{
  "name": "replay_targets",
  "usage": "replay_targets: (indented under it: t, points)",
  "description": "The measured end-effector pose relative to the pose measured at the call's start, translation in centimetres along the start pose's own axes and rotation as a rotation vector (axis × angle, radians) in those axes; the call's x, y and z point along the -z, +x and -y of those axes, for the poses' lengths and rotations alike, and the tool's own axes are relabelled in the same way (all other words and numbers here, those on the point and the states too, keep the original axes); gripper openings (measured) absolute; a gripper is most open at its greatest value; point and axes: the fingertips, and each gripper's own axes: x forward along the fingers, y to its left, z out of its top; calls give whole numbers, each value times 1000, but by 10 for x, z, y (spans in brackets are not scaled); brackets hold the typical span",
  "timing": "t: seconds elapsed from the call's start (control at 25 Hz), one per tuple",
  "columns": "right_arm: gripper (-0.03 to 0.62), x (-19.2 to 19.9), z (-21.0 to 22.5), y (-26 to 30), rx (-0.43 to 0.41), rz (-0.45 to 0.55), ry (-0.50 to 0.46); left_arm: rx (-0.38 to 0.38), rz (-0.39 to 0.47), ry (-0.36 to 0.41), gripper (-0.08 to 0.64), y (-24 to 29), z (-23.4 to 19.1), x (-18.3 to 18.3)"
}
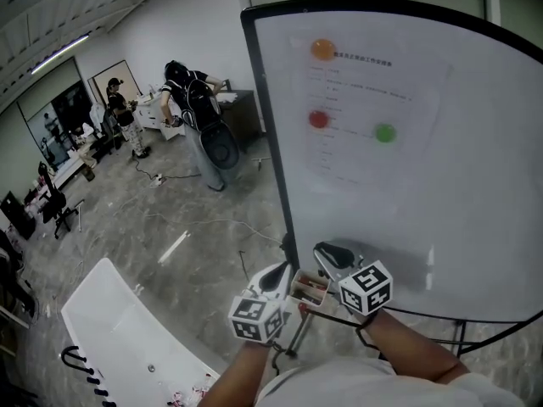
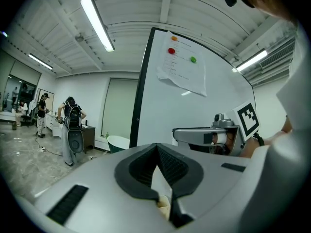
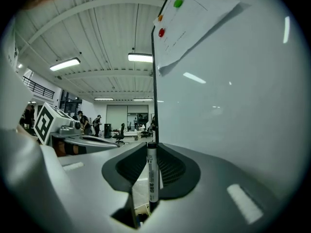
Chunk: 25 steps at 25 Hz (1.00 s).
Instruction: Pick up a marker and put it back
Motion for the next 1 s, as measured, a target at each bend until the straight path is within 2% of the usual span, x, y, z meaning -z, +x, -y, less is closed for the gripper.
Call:
replay_targets:
  t: [0.44,0.6,1.0]
  points:
    - [66,-9,2,-3,-8,11,6,10,0,0,2,4,5,-2]
    - [66,-8,2,-3,-11,10,10,7,23,11,2,2,8,-5]
    - [65,-5,2,-2,-16,9,27,7,20,-13,2,1,4,-1]
